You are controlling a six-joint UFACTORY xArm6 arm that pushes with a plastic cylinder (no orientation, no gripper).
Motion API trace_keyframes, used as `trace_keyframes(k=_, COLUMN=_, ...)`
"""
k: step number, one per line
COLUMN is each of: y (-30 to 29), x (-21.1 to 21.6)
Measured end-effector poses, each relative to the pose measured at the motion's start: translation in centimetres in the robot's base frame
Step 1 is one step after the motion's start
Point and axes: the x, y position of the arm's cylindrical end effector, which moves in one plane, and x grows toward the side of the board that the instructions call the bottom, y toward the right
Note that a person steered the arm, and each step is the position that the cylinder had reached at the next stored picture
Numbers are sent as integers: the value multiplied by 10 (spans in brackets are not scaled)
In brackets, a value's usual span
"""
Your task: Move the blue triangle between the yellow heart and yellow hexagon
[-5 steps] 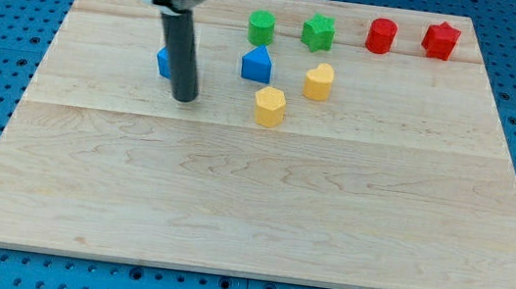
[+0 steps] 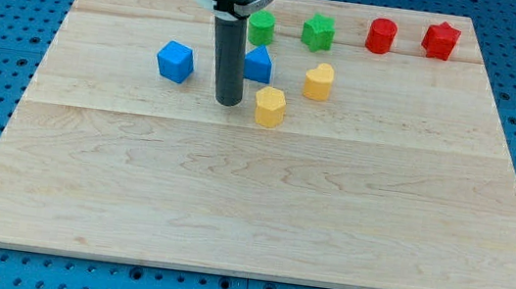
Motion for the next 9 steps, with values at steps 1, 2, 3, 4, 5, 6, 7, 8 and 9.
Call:
trace_keyframes(k=1, y=-31, x=-4)
trace_keyframes(k=2, y=-26, x=-13)
trace_keyframes(k=3, y=-26, x=-13)
trace_keyframes(k=4, y=-23, x=-22)
trace_keyframes(k=5, y=-22, x=-36)
trace_keyframes(k=6, y=-22, x=-59)
trace_keyframes(k=7, y=-20, x=-86)
trace_keyframes(k=8, y=-9, x=-98)
trace_keyframes(k=9, y=21, x=-77)
